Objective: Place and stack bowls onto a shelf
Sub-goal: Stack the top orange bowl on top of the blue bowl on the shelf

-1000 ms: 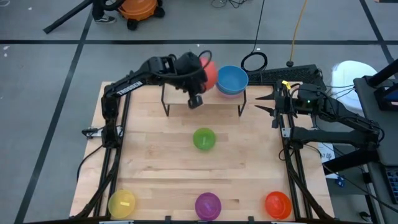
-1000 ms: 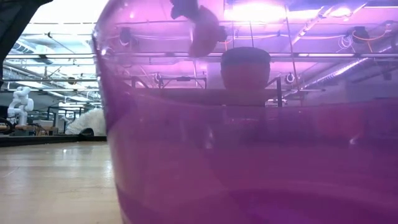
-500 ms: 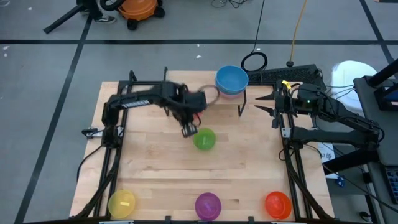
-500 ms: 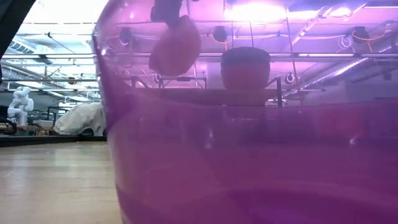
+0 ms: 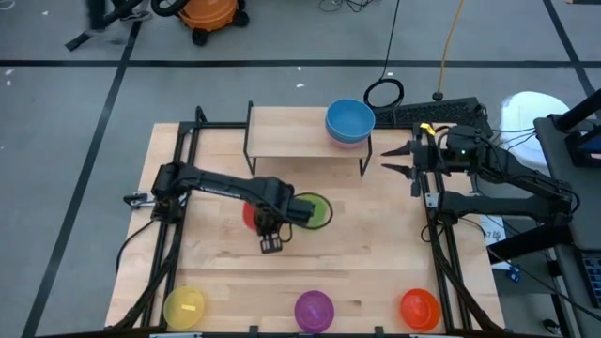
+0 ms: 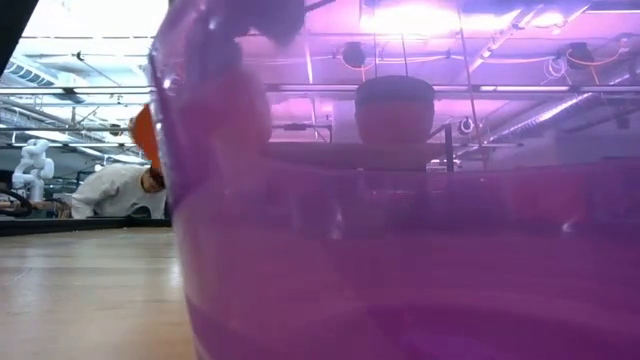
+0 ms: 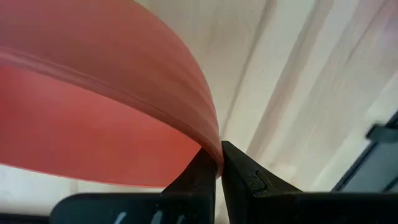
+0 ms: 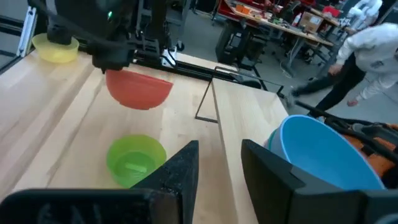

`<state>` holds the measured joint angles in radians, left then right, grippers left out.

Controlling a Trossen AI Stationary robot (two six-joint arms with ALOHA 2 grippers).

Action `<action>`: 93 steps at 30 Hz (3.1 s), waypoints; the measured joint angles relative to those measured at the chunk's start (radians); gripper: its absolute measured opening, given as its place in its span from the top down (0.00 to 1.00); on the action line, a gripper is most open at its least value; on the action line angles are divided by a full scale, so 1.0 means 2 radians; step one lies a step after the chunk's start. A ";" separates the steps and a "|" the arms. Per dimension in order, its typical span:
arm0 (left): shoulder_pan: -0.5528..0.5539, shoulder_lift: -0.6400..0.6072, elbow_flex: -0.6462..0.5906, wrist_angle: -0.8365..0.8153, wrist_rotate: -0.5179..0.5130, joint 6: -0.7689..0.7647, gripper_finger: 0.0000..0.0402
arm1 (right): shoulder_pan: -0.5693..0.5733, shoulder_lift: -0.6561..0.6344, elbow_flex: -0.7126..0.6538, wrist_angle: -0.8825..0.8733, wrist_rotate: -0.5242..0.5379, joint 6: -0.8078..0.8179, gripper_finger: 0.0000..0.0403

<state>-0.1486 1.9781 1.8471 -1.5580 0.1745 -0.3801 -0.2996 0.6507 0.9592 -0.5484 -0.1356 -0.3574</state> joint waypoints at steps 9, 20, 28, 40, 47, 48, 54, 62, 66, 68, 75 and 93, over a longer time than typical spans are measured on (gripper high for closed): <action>-0.024 0.000 -0.043 0.037 0.032 0.001 0.98 | 0.000 0.026 -0.013 0.001 0.000 0.030 0.71; -0.026 0.007 -0.043 0.080 0.036 -0.008 0.98 | 0.000 0.031 -0.044 0.040 0.000 0.028 0.71; -0.025 0.053 -0.044 0.077 0.059 0.012 0.98 | 0.000 0.027 -0.044 0.040 -0.039 0.027 0.71; -0.021 0.080 -0.043 0.067 0.075 0.041 0.98 | 0.000 0.019 -0.044 0.041 -0.039 0.025 0.71; -0.021 0.084 -0.044 0.080 0.074 0.045 0.87 | 0.000 0.019 -0.044 0.040 -0.039 0.025 0.71; -0.021 0.084 -0.044 0.080 0.073 0.045 0.85 | 0.000 0.019 -0.044 0.040 -0.039 0.025 0.71; -0.020 0.083 -0.045 0.077 0.071 0.044 0.81 | 0.000 0.019 -0.044 0.040 -0.039 0.025 0.71; -0.020 0.082 0.002 0.034 0.070 0.030 0.80 | 0.000 0.019 -0.044 0.027 -0.040 -0.008 0.71; -0.020 0.081 0.053 0.008 0.049 0.010 0.80 | 0.001 0.019 -0.044 0.012 -0.040 -0.009 0.71; -0.021 0.081 0.081 -0.006 0.019 -0.001 0.80 | 0.007 0.021 -0.044 0.005 -0.039 -0.003 0.71; -0.015 0.040 0.112 -0.007 -0.112 -0.061 0.80 | 0.066 0.042 -0.044 0.001 -0.039 -0.009 0.77; -0.049 -0.132 0.109 -0.007 -0.269 -0.139 0.80 | 0.188 0.207 -0.044 0.177 0.092 -0.014 0.77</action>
<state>-0.2462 1.7137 2.0644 -1.5721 -0.3625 -0.6589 0.0755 1.0641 0.8703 -0.1947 0.0483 -0.3850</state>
